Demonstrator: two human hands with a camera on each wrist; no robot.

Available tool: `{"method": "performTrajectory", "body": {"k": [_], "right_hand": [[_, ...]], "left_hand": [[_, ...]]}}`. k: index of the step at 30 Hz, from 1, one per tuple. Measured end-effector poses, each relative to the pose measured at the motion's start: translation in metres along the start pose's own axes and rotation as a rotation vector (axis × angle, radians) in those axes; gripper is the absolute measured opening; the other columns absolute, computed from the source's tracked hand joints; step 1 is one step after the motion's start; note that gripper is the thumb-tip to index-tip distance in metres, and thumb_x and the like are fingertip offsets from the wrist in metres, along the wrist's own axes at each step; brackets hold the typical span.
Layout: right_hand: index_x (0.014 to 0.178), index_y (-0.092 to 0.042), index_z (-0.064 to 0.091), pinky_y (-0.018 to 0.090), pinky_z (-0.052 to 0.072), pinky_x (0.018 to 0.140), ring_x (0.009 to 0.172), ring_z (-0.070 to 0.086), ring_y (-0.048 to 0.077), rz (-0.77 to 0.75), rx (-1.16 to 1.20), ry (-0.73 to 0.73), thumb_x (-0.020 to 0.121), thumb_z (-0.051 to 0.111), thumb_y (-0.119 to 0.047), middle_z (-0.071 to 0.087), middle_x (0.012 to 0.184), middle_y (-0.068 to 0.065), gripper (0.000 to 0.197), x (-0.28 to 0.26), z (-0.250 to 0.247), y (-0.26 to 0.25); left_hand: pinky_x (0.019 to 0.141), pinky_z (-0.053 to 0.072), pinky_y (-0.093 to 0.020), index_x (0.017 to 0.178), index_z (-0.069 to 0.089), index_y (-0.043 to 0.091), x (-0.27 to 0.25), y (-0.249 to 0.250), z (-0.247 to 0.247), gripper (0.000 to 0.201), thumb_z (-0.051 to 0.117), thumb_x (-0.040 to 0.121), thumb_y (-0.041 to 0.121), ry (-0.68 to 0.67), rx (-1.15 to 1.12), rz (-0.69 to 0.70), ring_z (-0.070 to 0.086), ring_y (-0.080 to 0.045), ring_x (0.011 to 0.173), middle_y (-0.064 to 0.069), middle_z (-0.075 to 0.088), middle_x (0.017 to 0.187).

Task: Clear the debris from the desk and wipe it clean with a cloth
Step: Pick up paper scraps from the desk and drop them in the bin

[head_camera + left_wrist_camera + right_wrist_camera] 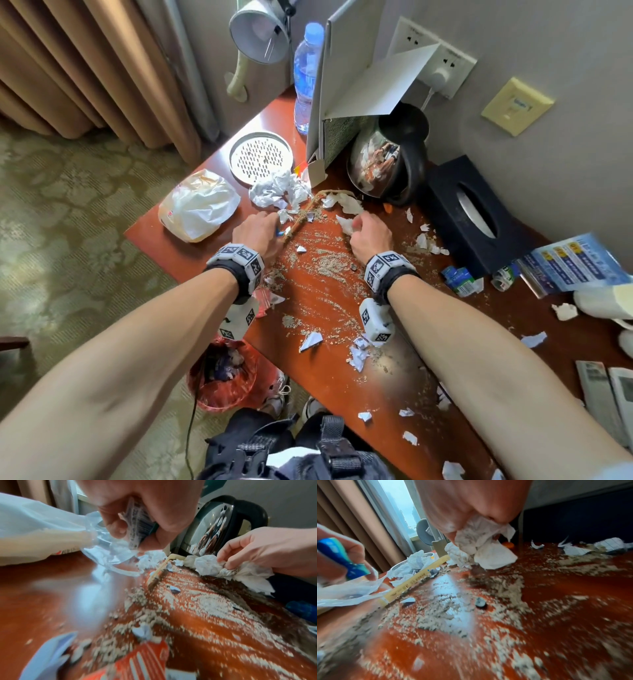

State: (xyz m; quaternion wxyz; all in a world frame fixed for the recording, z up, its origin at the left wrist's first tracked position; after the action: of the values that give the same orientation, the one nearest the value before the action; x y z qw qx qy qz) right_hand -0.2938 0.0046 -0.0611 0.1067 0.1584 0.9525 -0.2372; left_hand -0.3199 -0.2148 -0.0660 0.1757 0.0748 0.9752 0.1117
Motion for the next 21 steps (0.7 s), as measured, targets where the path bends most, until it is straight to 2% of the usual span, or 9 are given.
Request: {"method": "performTrajectory", "body": {"k": [4,6,9,12,15,16,18,21], "right_hand": [[0.114,-0.012,0.059,0.035,0.038,0.095,0.118,0.050,0.029,-0.054,0.025,0.028,0.092,0.050,-0.004,0.057,0.124,0.010,0.025,0.017,-0.004,-0.020],[0.116,-0.012,0.058,0.034,0.038,0.095,0.117,0.050,0.029,-0.076,0.056,0.042,0.091,0.050,-0.003,0.056,0.124,0.011,0.027,0.026,-0.004,-0.032],[0.117,-0.012,0.057,0.036,0.040,0.095,0.117,0.049,0.029,-0.115,0.080,0.051,0.090,0.048,-0.002,0.055,0.123,0.011,0.031,0.042,-0.002,-0.045],[0.124,-0.013,0.056,0.038,0.042,0.096,0.118,0.048,0.028,-0.149,0.051,0.043,0.090,0.048,-0.004,0.051,0.125,0.010,0.036,0.061,0.001,-0.053],[0.132,-0.013,0.051,0.036,0.039,0.098,0.122,0.043,0.027,-0.230,-0.051,0.020,0.091,0.048,-0.004,0.046,0.129,0.011,0.042,0.079,0.008,-0.057],[0.134,-0.014,0.049,0.036,0.039,0.098,0.122,0.042,0.027,-0.267,-0.079,0.005,0.091,0.048,-0.005,0.045,0.129,0.011,0.044,0.084,0.011,-0.058],[0.139,-0.019,0.044,0.039,0.041,0.103,0.124,0.041,0.028,-0.311,-0.090,-0.025,0.093,0.052,-0.011,0.042,0.134,0.011,0.048,0.092,0.019,-0.058],[0.146,-0.032,0.034,0.046,0.037,0.110,0.137,0.032,0.028,-0.317,-0.093,-0.100,0.091,0.060,-0.026,0.027,0.149,0.008,0.061,0.100,0.034,-0.055]], "left_hand": [[0.076,0.047,-0.035,0.104,0.053,0.017,0.016,0.005,-0.018,0.018,0.062,0.089,0.019,0.093,-0.049,0.032,0.050,-0.023,0.091,-0.006,0.055,0.102],[0.078,0.050,-0.038,0.113,0.054,0.021,0.024,0.006,-0.023,0.026,0.063,0.088,0.019,0.114,-0.083,0.040,0.052,-0.025,0.096,-0.008,0.053,0.105],[0.080,0.053,-0.042,0.129,0.051,0.027,0.040,0.008,-0.027,0.045,0.065,0.087,0.016,0.130,-0.092,0.054,0.053,-0.026,0.095,-0.010,0.050,0.109],[0.082,0.052,-0.042,0.133,0.048,0.028,0.055,0.008,-0.025,0.053,0.064,0.085,0.014,0.143,-0.108,0.049,0.054,-0.026,0.094,-0.009,0.048,0.113],[0.090,0.051,-0.043,0.135,0.045,0.029,0.069,0.008,-0.019,0.054,0.064,0.085,0.020,0.100,-0.093,0.043,0.051,-0.028,0.112,-0.010,0.044,0.129],[0.098,0.047,-0.046,0.137,0.042,0.030,0.073,0.008,-0.016,0.057,0.066,0.085,0.026,0.063,-0.074,0.036,0.045,-0.029,0.123,-0.011,0.039,0.139],[0.111,0.031,-0.051,0.141,0.035,0.033,0.079,0.009,-0.012,0.071,0.069,0.081,0.046,-0.011,-0.004,0.037,0.028,-0.030,0.138,-0.011,0.024,0.153],[0.116,0.014,-0.056,0.147,0.022,0.035,0.083,0.008,-0.003,0.091,0.068,0.074,0.064,-0.066,0.072,0.051,0.006,-0.031,0.148,-0.009,0.002,0.162]]}}
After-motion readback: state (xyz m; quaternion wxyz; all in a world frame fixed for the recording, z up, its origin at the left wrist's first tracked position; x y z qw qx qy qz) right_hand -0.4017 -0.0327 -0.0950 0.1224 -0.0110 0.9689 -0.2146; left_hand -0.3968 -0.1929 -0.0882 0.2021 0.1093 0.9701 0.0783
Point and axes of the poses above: each hand's wrist, its own x-axis towards the middle knuckle, its own z-axis out of the palm, y = z × x, the point moved 1 cm from there along x, towards the middle knuckle
